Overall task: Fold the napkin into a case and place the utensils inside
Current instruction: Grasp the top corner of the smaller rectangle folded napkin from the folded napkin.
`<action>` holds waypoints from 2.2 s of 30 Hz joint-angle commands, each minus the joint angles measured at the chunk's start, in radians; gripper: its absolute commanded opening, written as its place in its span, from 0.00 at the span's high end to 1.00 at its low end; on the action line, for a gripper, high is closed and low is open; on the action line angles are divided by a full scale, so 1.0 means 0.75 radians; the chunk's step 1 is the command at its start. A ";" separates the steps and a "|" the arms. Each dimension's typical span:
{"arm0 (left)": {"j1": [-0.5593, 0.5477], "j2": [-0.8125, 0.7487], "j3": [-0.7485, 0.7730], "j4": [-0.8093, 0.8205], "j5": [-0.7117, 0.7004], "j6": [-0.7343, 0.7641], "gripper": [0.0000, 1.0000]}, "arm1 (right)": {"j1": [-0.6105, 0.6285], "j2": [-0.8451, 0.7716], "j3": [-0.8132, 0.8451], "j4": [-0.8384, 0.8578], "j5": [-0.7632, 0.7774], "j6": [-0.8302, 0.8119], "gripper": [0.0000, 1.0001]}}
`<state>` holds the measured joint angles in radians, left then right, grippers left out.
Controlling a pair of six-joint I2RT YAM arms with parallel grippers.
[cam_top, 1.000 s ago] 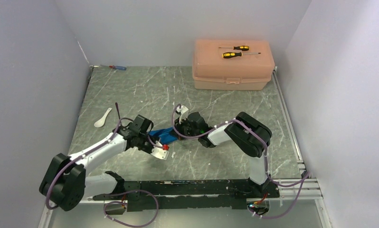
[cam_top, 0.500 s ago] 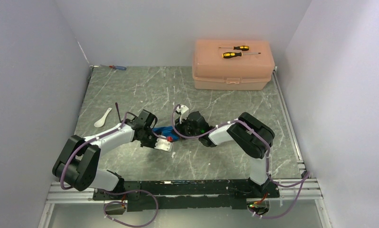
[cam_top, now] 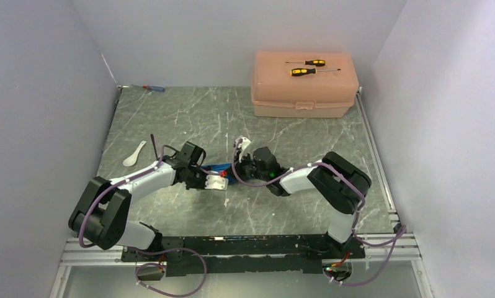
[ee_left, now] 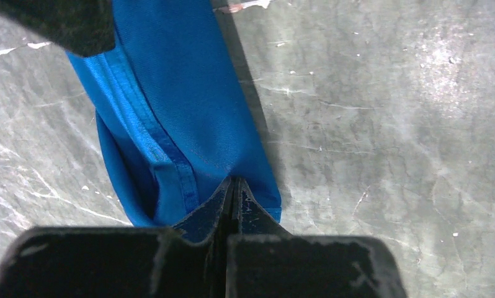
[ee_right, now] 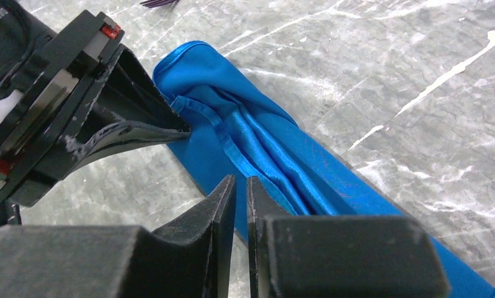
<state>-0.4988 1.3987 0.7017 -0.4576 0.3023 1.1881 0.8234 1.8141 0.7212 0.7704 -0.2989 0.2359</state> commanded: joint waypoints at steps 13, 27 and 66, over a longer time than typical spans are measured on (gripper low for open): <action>0.002 -0.010 -0.038 0.083 0.007 -0.109 0.97 | -0.010 -0.103 -0.053 0.165 -0.208 0.048 0.97; 0.000 -0.032 -0.072 0.113 -0.019 -0.108 0.97 | 0.049 0.202 0.094 0.250 -0.241 0.226 1.00; 0.119 -0.115 0.056 0.146 0.043 -0.528 0.97 | 0.062 0.366 0.343 -0.224 -0.003 0.242 1.00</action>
<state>-0.4114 1.2732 0.7067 -0.4187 0.2977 0.8429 0.8665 2.1071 1.0004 0.7158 -0.4011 0.4324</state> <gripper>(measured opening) 0.033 0.009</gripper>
